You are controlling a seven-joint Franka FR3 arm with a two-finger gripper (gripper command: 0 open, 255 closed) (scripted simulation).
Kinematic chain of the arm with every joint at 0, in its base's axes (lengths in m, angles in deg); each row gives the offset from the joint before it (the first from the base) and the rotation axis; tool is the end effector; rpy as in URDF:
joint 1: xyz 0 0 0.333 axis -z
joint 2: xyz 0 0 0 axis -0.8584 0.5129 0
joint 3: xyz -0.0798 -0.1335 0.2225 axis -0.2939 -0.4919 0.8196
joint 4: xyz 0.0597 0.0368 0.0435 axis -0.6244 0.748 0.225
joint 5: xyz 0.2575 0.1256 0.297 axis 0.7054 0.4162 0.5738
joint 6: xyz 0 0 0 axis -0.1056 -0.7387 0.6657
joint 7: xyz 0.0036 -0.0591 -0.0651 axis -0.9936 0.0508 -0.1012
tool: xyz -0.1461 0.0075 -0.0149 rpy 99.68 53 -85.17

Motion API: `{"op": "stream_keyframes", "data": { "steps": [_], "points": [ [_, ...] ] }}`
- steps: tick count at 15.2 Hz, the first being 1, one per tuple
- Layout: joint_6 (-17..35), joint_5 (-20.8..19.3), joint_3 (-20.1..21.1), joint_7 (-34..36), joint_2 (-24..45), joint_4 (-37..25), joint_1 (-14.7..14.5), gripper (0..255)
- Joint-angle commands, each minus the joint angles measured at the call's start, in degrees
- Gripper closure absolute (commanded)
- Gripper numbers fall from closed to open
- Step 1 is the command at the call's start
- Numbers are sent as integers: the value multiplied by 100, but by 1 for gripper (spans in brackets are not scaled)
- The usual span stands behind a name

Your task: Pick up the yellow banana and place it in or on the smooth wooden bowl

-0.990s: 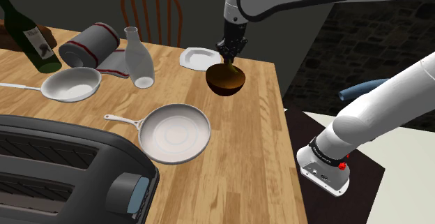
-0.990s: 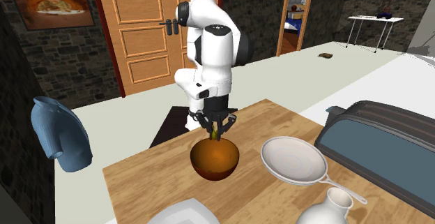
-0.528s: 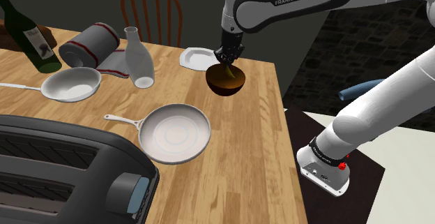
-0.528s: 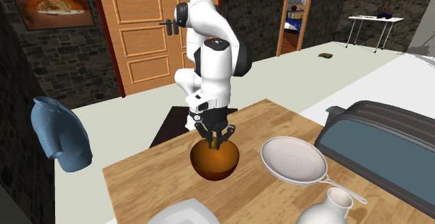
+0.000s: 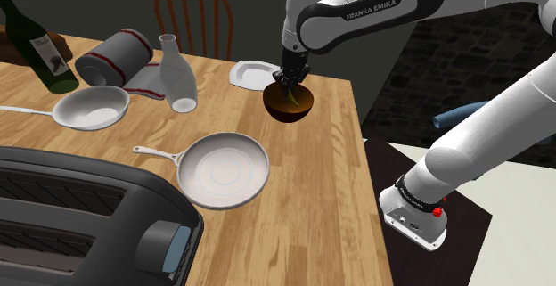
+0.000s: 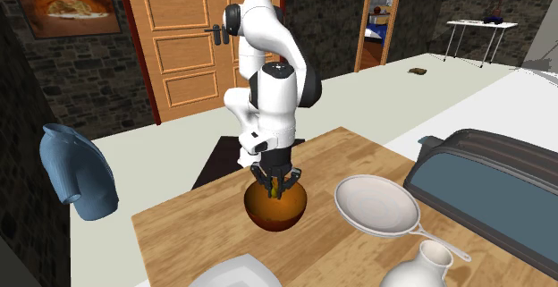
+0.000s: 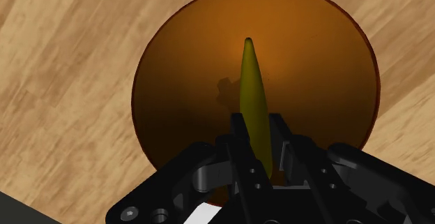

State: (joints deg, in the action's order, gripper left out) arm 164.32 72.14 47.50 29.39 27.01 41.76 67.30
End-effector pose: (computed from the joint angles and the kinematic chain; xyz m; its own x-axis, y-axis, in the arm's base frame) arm 0.5051 0.1474 0.3280 0.9877 -0.1547 0.0238 -0.1552 -0.9876 0.0221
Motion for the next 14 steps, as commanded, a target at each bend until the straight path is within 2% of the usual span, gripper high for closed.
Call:
{"op": "stream_keyframes", "data": {
  "steps": [1, 4, 5, 10, 14],
  "points": [
    [7, -3, 0, 1, 5, 1, 1, 255],
    [6, -2, 0, 0, 4, 1, 1, 255],
    [6, -2, 0, 0, 4, 1, 1, 0],
    [6, -2, 0, 0, 4, 1, 1, 0],
    [-731, 98, -50, -81, -265, -487, -3, 0]
  ]
}}
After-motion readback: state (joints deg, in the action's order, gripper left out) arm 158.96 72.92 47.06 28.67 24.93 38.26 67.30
